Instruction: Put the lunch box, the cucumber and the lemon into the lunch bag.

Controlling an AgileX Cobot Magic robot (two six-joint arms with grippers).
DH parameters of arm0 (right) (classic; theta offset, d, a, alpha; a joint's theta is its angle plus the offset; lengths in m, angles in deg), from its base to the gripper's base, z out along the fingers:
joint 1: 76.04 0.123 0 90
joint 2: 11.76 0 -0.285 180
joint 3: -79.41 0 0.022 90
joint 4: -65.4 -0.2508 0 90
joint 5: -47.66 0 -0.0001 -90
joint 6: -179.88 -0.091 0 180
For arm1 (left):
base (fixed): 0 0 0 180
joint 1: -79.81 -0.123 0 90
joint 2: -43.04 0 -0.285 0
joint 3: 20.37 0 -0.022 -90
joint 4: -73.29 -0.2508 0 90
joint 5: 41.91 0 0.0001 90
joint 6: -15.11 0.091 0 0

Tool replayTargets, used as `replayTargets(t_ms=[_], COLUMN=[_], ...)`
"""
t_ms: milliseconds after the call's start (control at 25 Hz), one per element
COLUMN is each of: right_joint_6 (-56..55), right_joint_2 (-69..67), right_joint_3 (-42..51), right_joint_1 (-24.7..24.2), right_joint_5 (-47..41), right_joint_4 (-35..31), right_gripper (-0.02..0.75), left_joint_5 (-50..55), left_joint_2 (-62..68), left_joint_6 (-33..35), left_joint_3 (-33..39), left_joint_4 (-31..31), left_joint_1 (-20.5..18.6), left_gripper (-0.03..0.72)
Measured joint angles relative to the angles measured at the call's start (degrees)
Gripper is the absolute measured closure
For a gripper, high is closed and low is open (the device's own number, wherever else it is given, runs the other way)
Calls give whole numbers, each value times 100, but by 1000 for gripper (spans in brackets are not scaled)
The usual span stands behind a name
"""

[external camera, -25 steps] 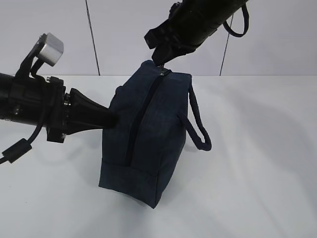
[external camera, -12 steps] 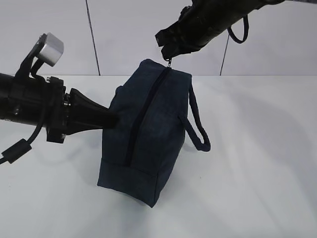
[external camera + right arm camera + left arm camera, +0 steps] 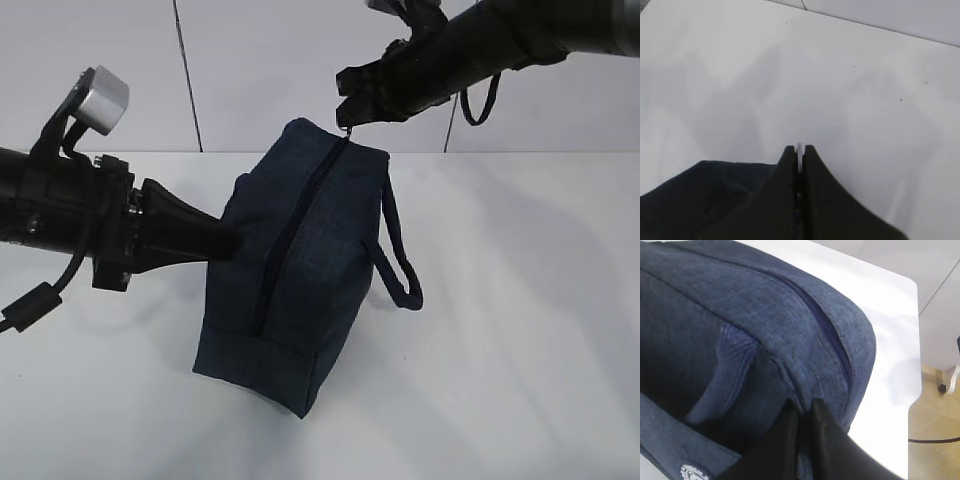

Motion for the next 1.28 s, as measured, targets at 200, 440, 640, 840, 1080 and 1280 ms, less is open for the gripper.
replayTargets(t_ms=[200,440,640,840,1080,1280], right_joint_6=[774,1403,1562,1925,2254,2271], right_joint_2=[-431,-1040,-1403,-1751,-1790,-1941], right_joint_3=[0,-4,-13,-26,-26,-26], right_joint_1=[-330,-707,-875,-911,-911,-911], right_joint_5=[-183,-805,-1105,-1281,-1227,-1226], right_joint_4=[-1512,-3067,-3538,-4100,-4523,-4575], right_gripper=[718,718,718,718,718,718], left_joint_5=[0,0,0,-10,-10,-29], left_joint_2=[0,0,0,0,0,0], left_joint_6=[52,116,158,162,162,186], left_joint_3=[0,0,0,0,0,0], left_joint_4=[0,0,0,0,0,21], left_joint_1=[0,0,0,0,0,0], left_gripper=[676,676,676,676,676,676])
